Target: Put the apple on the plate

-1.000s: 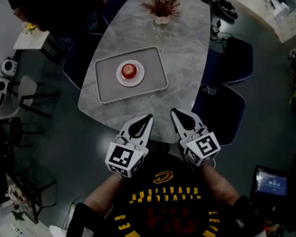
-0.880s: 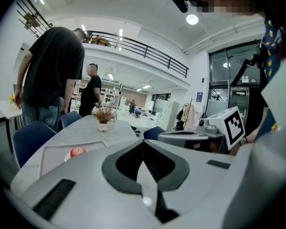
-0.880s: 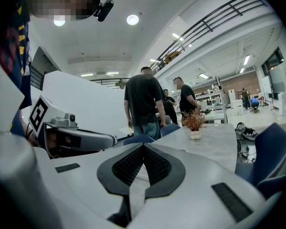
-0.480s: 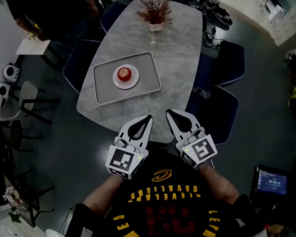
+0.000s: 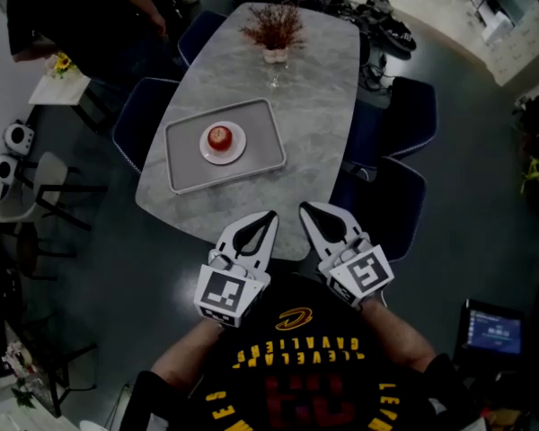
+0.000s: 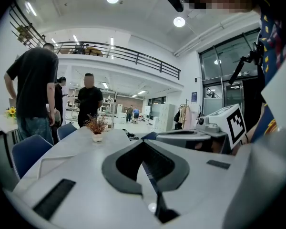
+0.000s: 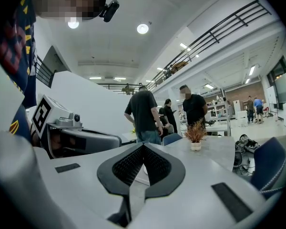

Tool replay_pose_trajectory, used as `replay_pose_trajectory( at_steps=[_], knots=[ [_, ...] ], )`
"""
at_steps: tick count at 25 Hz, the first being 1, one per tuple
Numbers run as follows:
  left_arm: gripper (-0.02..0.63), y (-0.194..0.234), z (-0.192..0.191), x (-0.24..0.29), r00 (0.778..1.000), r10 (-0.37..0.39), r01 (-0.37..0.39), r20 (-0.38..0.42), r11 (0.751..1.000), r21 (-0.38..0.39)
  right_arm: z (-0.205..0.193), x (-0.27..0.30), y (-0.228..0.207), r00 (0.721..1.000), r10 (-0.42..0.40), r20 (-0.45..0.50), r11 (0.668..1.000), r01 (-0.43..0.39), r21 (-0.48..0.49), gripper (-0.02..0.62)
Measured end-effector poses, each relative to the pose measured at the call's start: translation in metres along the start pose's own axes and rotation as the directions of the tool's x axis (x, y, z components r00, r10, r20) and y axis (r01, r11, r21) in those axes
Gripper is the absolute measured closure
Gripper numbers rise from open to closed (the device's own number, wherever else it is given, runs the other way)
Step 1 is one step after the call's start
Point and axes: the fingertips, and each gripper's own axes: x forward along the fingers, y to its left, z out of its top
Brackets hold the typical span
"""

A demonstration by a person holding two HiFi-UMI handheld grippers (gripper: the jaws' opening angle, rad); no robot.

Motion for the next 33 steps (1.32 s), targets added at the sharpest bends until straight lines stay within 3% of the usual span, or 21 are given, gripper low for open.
replay_pose_trajectory(
  at_steps=[24,33],
  knots=[
    [0.604,-0.006,-0.003,0.004,1.000,0.011,-0.011,0.006,1.000,0.016,-0.001,-0.006,-0.002,1.000,0.015,0.025,1.000,-0.014,-0.016,0.589],
    [0.604,-0.003,-0.010,0.005,1.000,0.014,-0.014,-0.005,1.000,0.012,-0.009,-0.005,-0.004,1.000,-0.004,0.010,1.000,0.003,0.024,0.589]
  ],
)
